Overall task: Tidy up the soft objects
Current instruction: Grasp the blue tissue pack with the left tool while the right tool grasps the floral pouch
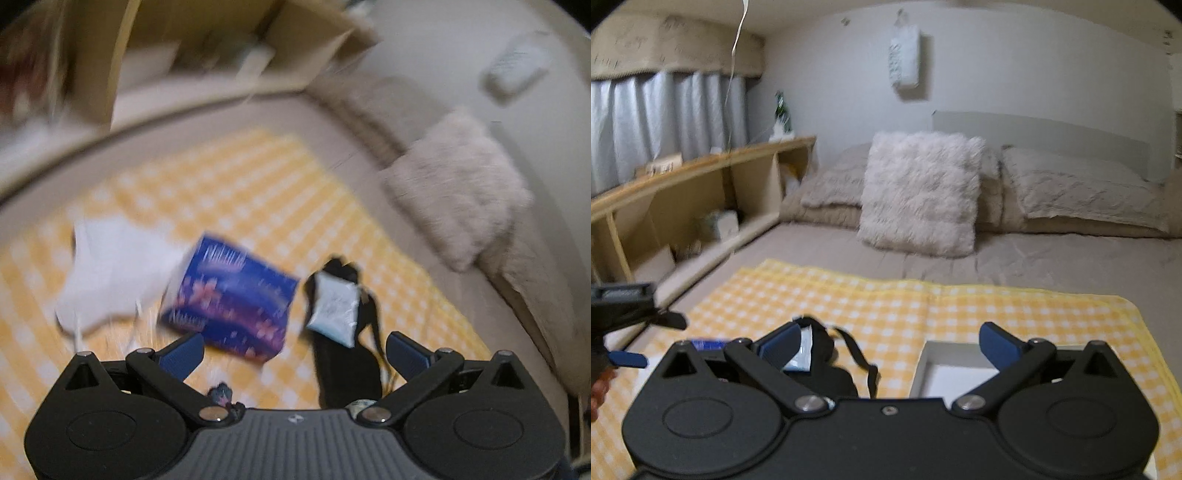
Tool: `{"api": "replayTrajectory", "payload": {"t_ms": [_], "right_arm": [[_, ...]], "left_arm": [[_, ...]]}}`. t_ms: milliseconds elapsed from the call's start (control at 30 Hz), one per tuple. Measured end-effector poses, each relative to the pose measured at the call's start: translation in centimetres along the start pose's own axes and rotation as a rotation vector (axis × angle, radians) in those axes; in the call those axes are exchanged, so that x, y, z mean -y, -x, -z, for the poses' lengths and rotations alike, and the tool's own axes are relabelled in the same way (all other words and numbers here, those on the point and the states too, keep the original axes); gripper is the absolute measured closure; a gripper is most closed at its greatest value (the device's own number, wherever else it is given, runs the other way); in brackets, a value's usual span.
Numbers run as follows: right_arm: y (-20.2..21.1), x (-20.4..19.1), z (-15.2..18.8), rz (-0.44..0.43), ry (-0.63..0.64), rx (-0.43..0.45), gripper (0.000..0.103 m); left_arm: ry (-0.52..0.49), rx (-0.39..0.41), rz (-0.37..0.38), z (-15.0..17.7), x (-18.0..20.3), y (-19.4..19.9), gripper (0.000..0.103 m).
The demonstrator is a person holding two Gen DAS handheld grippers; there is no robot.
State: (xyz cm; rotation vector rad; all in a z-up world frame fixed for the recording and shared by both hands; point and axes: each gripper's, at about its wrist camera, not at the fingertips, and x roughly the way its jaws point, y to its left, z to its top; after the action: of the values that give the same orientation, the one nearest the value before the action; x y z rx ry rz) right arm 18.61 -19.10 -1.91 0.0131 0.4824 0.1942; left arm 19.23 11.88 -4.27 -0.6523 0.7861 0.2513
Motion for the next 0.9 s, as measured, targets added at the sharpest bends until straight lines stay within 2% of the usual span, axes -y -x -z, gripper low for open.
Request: {"api": "replayTrajectory", "payload": {"t_ms": [100,267,333,467,600,700,900], "right_arm": [[-1.4,-0.8,0.4,-0.025,0.029,-0.047,0.000],[-2.6,-1.8,0.6,-0.051,0.063,-0.078,0.000],[-3.2,-2.0,0.6,-0.060,0.063,-0.089,0.000],[-4.2,-2.1,1.0,-0.076,0.073,-0.119,0.000],[-5.5,-2.2,1.7,-0.085,0.099,-0.152,0.000],[-6.3,-2.4,2.2,-0.095,0.099,-0.183,0.000],[-7.6,-3.9,3.0,-0.122,0.130,-0.218,0.000]], "left_arm": [[0.066,-0.052,-0.060,-0.2,-0.5,-3.4,0.000],[0.039,-0.063,-0.194,-0.5,0.5,-8.2,0.000],[0.012,-0.080,-0.246,-0.2,1.1,-9.9,0.000],[-0.127,-0.090,-0.369,0.7,2.0,-12.8,0.000],[-0.198,-0.071,-0.445,0.3,0.5,-13.6,0.000],[-0.198,-0.076,-0.457,-0.3,-1.5,-12.9,0.000],[-0.185,-0.049,-0.535,-1.8,-5.9,-10.8,0.000]]}}
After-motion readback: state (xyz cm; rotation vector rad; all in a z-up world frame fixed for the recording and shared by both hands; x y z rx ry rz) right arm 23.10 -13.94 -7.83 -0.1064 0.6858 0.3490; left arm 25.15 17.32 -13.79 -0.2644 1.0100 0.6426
